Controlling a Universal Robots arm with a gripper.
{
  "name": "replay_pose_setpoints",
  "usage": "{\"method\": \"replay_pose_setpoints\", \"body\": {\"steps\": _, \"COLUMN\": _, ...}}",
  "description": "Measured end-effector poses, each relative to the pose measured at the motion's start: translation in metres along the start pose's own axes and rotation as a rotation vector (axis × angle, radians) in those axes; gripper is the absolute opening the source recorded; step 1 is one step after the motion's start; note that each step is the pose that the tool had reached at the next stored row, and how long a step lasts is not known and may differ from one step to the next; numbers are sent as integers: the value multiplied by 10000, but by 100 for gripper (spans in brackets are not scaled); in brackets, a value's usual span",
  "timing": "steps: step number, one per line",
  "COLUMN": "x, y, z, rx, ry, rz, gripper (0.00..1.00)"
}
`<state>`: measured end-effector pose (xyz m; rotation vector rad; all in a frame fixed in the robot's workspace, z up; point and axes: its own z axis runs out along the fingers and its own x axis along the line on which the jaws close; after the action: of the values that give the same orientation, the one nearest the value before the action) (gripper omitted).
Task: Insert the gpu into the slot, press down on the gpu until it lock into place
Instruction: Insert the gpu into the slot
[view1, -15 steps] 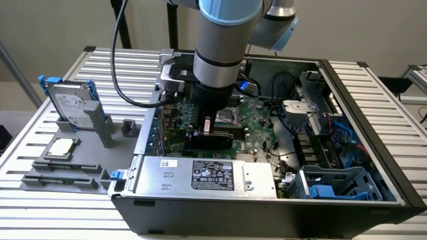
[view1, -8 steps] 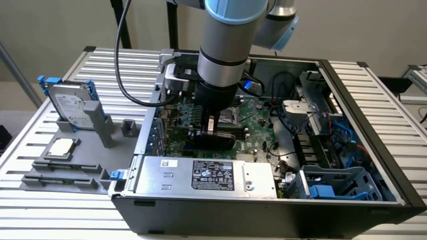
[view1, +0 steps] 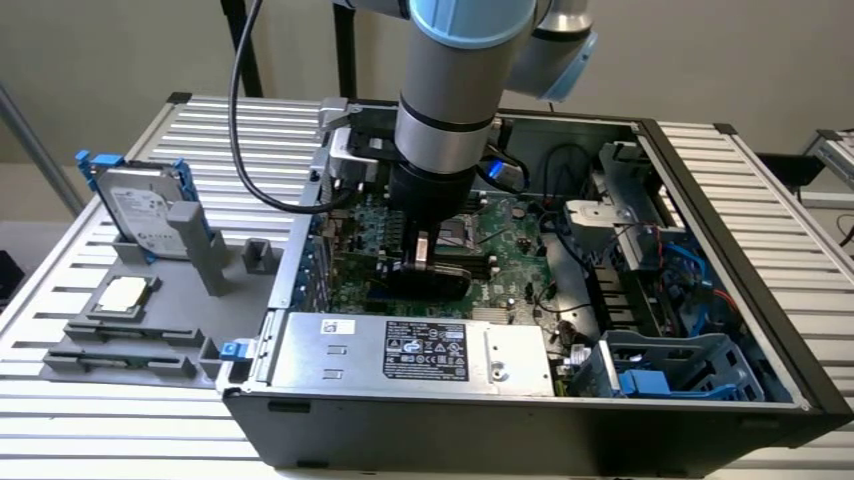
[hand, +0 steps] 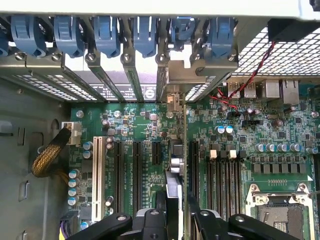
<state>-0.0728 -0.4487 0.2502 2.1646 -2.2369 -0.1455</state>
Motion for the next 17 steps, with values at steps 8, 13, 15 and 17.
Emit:
{"method": "replay_pose_setpoints", "body": {"steps": 8, "x": 0, "y": 0, "z": 0, "rx": 0, "ry": 0, "rz": 0, "gripper": 26}}
{"method": "replay_pose_setpoints", "body": {"steps": 13, "x": 0, "y": 0, "z": 0, "rx": 0, "ry": 0, "rz": 0, "gripper": 26}}
{"method": "replay_pose_setpoints", "body": {"steps": 15, "x": 0, "y": 0, "z": 0, "rx": 1, "ry": 0, "rz": 0, "gripper": 26}}
{"method": "replay_pose_setpoints", "body": {"steps": 17, "x": 0, "y": 0, "z": 0, "rx": 1, "ry": 0, "rz": 0, "gripper": 26}}
